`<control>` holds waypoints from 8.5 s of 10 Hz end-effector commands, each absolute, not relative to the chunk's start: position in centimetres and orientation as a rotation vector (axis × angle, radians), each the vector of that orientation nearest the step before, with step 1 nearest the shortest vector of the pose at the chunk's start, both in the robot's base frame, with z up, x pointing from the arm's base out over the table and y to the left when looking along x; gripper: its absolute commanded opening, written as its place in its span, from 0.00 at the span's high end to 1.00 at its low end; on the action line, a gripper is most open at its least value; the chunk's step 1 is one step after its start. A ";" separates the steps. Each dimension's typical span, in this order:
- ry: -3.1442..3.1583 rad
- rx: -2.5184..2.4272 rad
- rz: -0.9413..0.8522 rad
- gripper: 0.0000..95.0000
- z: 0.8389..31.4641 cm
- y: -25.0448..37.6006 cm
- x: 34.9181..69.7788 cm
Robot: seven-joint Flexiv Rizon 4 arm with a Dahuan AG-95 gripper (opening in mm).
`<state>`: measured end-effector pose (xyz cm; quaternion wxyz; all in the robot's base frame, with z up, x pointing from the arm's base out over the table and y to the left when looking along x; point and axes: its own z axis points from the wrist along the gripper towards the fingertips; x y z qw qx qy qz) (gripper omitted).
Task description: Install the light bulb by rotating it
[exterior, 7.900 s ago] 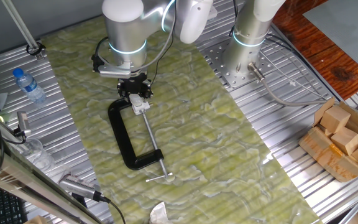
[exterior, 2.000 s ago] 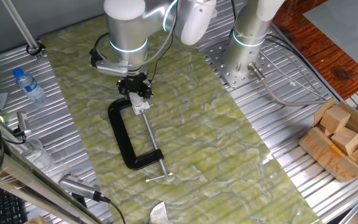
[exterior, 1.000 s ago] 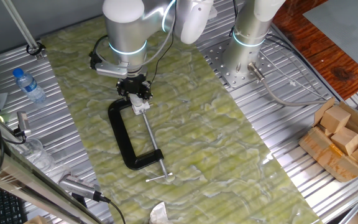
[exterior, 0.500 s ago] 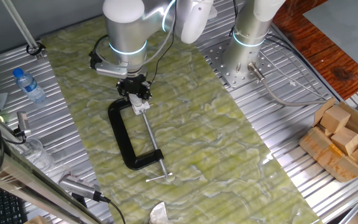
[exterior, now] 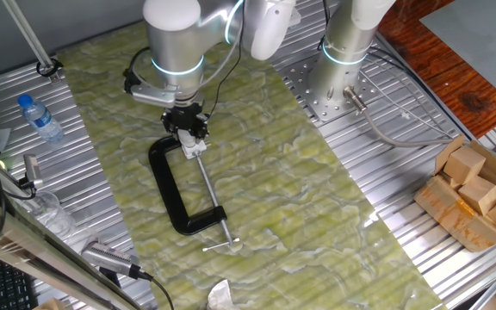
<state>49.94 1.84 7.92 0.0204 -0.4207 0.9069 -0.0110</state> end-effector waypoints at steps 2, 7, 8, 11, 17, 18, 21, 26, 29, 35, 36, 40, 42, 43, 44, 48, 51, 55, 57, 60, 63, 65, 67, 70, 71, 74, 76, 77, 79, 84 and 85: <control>2.862 -1.203 -0.028 1.00 7.9 1.8 49.9; 3.023 -0.759 -0.024 1.00 7.9 1.8 49.9; 3.042 -0.681 -0.025 1.00 7.9 1.8 49.9; 3.088 -0.473 -0.027 1.00 7.8 1.7 49.9; 3.115 -0.121 -0.031 1.00 7.8 1.7 49.8; 3.117 -0.044 -0.037 1.00 7.8 1.7 49.8; 3.119 0.082 -0.038 1.00 7.8 1.7 49.8; 3.116 0.167 -0.041 1.00 7.7 1.6 49.8; 3.121 0.109 -0.066 0.80 7.7 1.6 49.8; 3.123 0.062 -0.074 0.40 7.8 1.6 49.8; 3.123 0.037 -0.072 0.40 7.8 1.6 49.8; 3.082 -0.528 -0.070 0.40 8.2 1.7 49.8; 3.041 -0.748 -0.070 0.40 8.4 1.7 49.8; 3.016 -0.839 -0.060 0.40 8.4 1.7 49.8; 2.999 -0.895 -0.054 0.40 8.4 1.7 49.8; 2.873 -1.187 -0.001 0.20 8.4 1.7 49.8; 2.769 -1.396 0.005 0.20 8.4 1.7 49.8; 2.625 -1.601 0.005 0.20 8.3 1.7 49.8; 2.582 -1.655 0.005 0.20 8.3 1.7 49.8; 2.541 -1.721 0.012 0.20 8.2 1.7 49.8; 2.538 -1.738 0.012 0.20 8.2 1.7 49.8; 2.514 -1.771 0.011 0.20 8.0 1.7 49.8; 2.493 -1.801 0.011 0.40 7.8 1.7 49.8; 2.491 -1.803 0.012 0.40 7.8 1.7 49.8; 2.490 -1.805 0.012 0.40 7.8 1.7 49.8; 2.482 -1.813 0.013 0.40 7.8 1.7 49.8; 2.461 -1.840 0.012 0.40 7.8 1.7 49.8; 2.460 -1.842 0.014 0.40 7.8 1.7 49.8; 2.459 -1.844 0.013 0.40 7.8 1.7 49.8; 2.464 -1.838 0.011 0.80 7.8 1.7 49.8; 2.474 -1.836 0.022 1.00 7.8 1.7 49.8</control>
